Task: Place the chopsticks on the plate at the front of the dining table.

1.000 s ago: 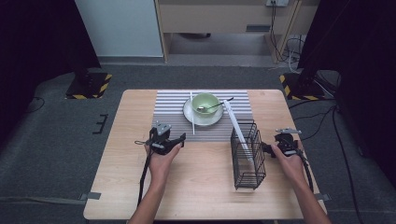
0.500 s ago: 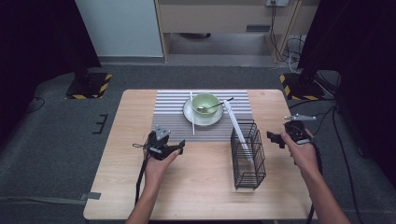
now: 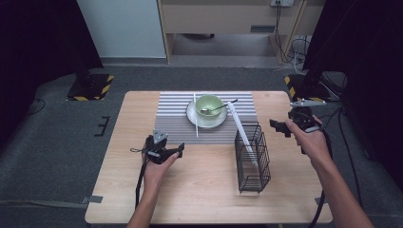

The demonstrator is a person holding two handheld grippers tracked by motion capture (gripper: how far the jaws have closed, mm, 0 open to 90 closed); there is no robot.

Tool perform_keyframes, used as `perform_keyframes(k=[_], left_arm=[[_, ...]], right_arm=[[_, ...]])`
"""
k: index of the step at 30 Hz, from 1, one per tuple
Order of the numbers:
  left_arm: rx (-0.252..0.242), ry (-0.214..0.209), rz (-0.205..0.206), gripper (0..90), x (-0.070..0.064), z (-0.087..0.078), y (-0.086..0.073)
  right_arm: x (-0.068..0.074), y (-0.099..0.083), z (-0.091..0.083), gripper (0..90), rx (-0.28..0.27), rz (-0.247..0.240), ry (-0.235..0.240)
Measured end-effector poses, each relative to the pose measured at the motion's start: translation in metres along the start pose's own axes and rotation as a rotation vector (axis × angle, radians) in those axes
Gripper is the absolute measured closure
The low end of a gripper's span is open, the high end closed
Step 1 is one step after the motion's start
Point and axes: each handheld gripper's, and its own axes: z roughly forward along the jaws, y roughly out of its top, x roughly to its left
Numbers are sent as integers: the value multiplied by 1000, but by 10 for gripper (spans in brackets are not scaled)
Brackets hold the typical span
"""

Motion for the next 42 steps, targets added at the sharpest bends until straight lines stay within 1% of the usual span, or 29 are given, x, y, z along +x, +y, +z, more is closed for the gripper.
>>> perform_keyframes(k=[2, 3, 5, 7, 9, 10, 13, 15, 24, 25, 28, 31, 34, 35, 40, 42], left_arm=[[-2, 0, -3, 95, 3, 0, 0], [0, -3, -11, 94, 3, -1, 0], [-4, -4, -10, 91, 5, -2, 0], [0, -10, -11, 88, 6, -2, 0], [6, -2, -12, 88, 8, -1, -1], [7, -2, -15, 88, 9, -1, -2], [16, -5, -15, 88, 9, 0, -3], [18, -3, -15, 88, 9, 1, -3], [26, -6, -12, 86, 10, 2, -5], [29, -6, -11, 85, 10, 2, -5], [32, -4, -10, 85, 10, 3, -5], [36, -5, -7, 85, 9, 3, -6], [39, -7, -6, 85, 8, 4, -6], [40, -8, -5, 85, 8, 4, -6], [45, -17, -2, 85, 6, 5, -7], [50, -25, -3, 88, 4, 5, -7]], right_arm=[[3, 5, 0, 145, 0, -7, 7], [5, 7, 0, 148, -3, -6, 11], [7, 11, -1, 151, -13, -7, 17], [10, 16, -3, 151, -19, -16, 19], [13, 23, -6, 155, -34, -17, 29], [15, 25, -7, 161, -35, -14, 33], [19, 32, -9, 177, -39, -31, 39], [21, 36, -9, 183, -43, -31, 46], [25, 45, -12, 204, -57, -29, 61], [26, 47, -13, 212, -61, -23, 70], [29, 50, -12, 231, -71, -29, 84], [36, 52, -10, 264, -76, -41, 102], [45, 55, -8, 319, -84, -60, 129], [50, 56, -7, 344, -87, -64, 147], [67, 57, -1, 441, -90, -91, 206], [74, 56, 2, 490, -91, -104, 223]])
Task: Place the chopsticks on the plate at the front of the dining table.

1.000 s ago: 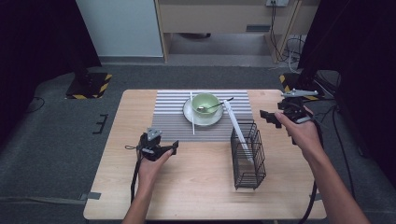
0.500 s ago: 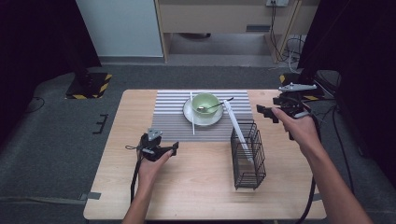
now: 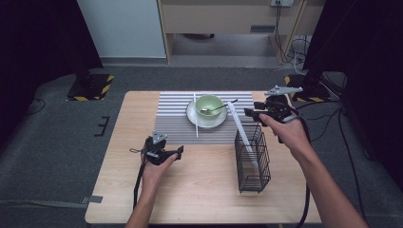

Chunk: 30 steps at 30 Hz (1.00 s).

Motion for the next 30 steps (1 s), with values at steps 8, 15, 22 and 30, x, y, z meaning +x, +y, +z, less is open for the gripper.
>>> perform_keyframes(k=[8, 15, 22, 30], left_arm=[[2, 6, 10, 96, -1, 1, 0], [10, -5, 16, 99, -5, 3, -1], [10, -9, 8, 102, -4, 3, -1], [15, -19, 3, 106, -3, 3, -1]], right_arm=[[19, 3, 17, 652, 15, -42, 5], [33, 1, 33, 731, 17, -67, 4], [37, -1, 42, 761, 15, -84, -27], [37, -3, 48, 776, 18, -91, -24]])
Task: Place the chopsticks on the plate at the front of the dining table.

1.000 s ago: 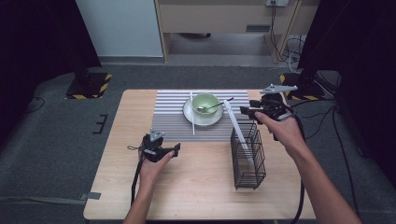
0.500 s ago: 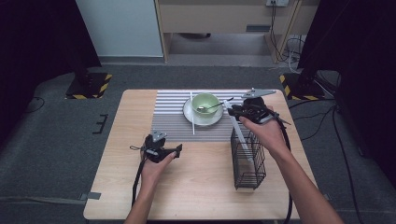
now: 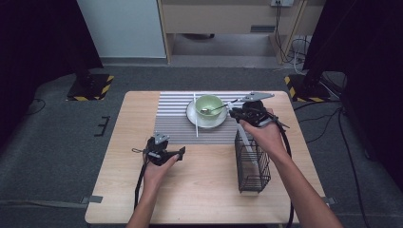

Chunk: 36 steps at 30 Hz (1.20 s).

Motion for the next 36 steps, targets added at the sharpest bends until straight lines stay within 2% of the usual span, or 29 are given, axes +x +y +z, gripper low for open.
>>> perform_keyframes(k=[15, 18, 26, 36], left_arm=[[-4, -10, -16, 108, 1, 0, 0], [-3, -12, -25, 108, 1, 0, -1], [-1, -14, -24, 109, 0, 1, -2], [0, -14, -22, 110, -1, 1, -2]], right_arm=[[-1, -1, 3, 835, -13, 2, 5], [-4, -1, 2, 838, -14, 7, 36], [-7, 3, -5, 841, -37, 21, 80], [-18, 9, -19, 842, -75, 66, 111]])
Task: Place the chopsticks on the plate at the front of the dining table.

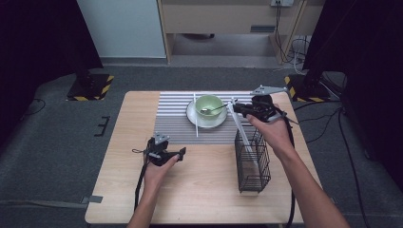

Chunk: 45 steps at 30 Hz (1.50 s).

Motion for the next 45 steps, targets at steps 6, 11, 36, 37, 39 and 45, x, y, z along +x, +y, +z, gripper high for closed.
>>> perform_keyframes(k=[6, 11, 36, 37, 39, 45], left_arm=[[-3, -3, -2, 109, 1, -1, 0], [-2, -3, -3, 109, 1, -1, 0], [-3, -15, 7, 108, -3, 0, 1], [-6, -16, 5, 108, -4, 0, 1], [-9, -17, 5, 108, -4, -1, 2], [-6, -23, 10, 108, -6, -1, 2]], right_arm=[[-7, 1, -10, 842, -31, 37, 11], [-12, 3, -17, 842, -55, 53, 17], [-21, 25, -49, 842, -160, 93, 11], [-22, 26, -50, 842, -165, 97, 13], [-22, 28, -51, 842, -172, 98, 12], [-22, 32, -54, 842, -187, 105, 16]])
